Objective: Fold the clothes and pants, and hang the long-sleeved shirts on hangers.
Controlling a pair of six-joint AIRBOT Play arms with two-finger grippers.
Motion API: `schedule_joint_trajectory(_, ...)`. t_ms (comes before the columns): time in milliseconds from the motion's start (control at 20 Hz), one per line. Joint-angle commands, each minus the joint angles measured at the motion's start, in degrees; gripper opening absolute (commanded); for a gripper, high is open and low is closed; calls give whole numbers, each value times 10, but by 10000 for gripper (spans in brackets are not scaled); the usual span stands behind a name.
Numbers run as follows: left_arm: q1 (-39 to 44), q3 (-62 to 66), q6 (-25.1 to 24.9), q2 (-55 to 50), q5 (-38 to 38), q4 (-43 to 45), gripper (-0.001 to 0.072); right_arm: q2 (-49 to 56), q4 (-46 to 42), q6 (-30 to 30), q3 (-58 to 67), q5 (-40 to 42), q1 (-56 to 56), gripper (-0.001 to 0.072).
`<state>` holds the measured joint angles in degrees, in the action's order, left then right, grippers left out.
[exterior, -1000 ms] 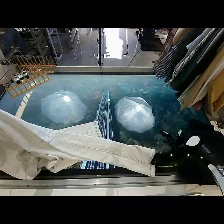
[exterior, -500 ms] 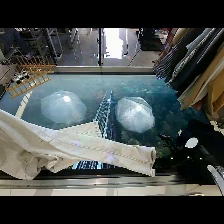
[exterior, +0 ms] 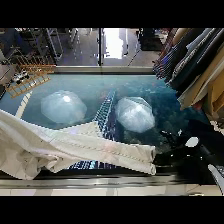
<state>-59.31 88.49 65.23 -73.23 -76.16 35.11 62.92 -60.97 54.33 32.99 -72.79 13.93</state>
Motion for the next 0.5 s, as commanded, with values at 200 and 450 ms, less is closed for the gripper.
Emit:
schedule_joint_trajectory(200,0,0,0,0,0,0,19,-3,-11,0,20,-20,0,238)
schedule_joint_trajectory(450,0,0,0,0,0,0,18,-2,-12,0,34,-16,-1,238)
